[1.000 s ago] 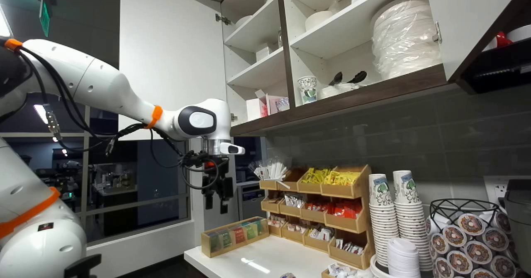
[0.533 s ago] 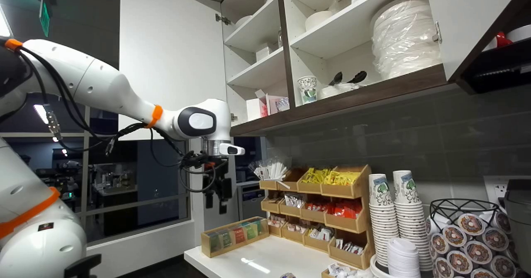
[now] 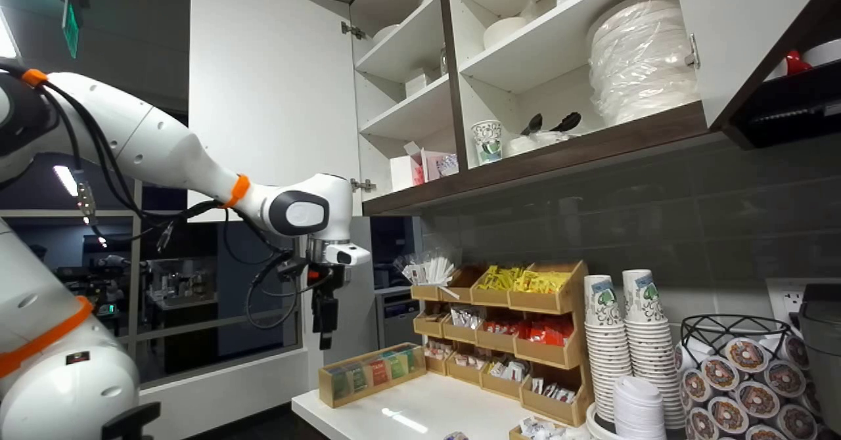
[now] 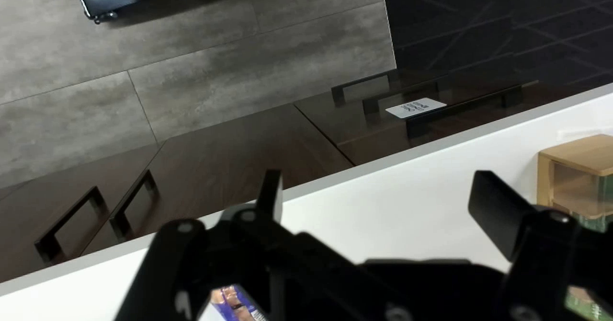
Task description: Move the cup, currently in the cabinet, to the counter
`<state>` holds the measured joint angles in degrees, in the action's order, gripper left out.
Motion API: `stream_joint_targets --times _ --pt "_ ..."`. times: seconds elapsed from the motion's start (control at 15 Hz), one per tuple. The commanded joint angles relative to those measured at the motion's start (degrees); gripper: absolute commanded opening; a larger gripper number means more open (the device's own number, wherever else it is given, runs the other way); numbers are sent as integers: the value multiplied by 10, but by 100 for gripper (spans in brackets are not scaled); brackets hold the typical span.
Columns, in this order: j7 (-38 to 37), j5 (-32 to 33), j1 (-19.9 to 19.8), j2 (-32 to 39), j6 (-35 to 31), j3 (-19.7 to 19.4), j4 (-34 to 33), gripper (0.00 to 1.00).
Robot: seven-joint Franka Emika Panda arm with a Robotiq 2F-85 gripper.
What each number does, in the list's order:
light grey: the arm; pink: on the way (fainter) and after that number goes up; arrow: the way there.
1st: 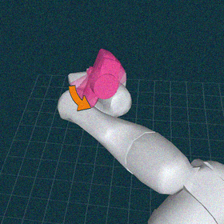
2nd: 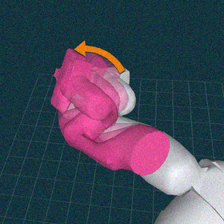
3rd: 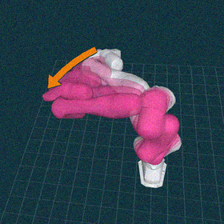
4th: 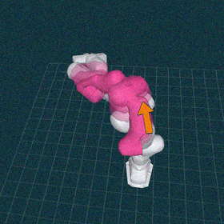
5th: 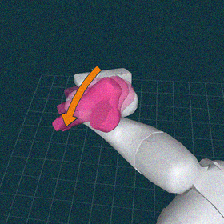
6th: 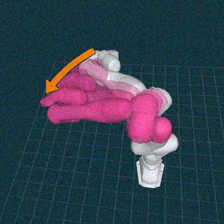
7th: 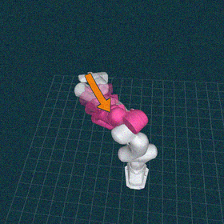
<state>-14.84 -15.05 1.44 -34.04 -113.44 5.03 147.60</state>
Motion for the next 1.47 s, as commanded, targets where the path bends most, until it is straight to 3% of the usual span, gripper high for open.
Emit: stream_joint_targets --times 0.0,0.6,1.07,1.4 --pt "-10 -3 4 -2 1 5 0 100" --pt "-26 11 3 -8 6 20 0 100" --pt "-20 151 -98 -74 -31 -31 -70 100" --pt "9 200 -134 -26 -109 -60 -168 100"
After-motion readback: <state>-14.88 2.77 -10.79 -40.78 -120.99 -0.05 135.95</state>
